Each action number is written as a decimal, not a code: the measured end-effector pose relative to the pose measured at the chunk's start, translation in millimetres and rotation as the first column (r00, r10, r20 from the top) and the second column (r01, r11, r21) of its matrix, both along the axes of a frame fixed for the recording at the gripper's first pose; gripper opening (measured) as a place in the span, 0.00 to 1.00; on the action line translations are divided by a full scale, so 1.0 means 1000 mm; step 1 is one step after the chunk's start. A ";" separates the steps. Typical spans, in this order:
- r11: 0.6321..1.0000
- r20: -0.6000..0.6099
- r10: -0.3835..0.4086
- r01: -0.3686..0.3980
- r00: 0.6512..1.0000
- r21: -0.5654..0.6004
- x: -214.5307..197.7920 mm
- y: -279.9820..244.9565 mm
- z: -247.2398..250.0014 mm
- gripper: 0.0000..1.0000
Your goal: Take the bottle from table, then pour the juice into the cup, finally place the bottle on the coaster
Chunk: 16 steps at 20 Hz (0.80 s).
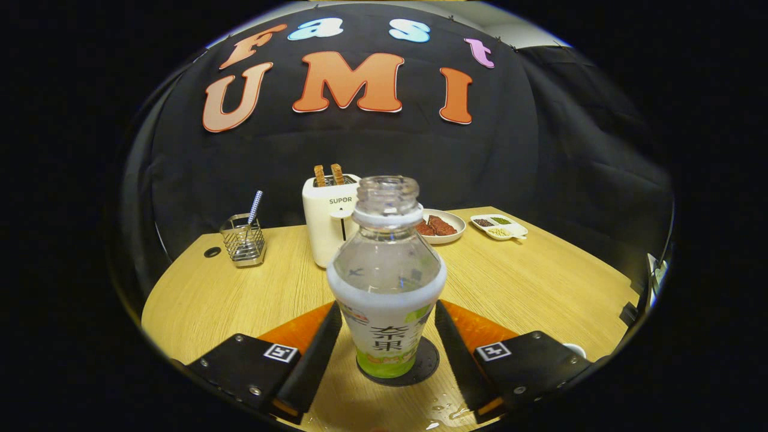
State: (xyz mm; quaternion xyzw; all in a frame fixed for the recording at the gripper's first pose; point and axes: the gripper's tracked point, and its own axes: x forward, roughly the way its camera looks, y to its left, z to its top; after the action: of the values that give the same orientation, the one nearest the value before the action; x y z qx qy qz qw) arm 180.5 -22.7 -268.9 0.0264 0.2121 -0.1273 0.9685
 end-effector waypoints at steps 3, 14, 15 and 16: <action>1.000 0.067 0.000 0.000 0.998 0.012 -0.006 -0.002 0.028 0.97; 0.996 0.278 0.066 -0.080 0.958 0.039 -0.077 0.021 0.199 0.97; 0.993 0.294 0.086 -0.106 0.952 0.053 -0.086 0.033 0.213 0.96; 0.989 0.300 0.109 -0.134 0.948 0.066 -0.096 0.050 0.223 0.96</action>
State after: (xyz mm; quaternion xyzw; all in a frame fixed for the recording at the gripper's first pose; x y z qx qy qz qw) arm 84.5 27.2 -45.9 0.0734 0.0715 -0.0528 0.9933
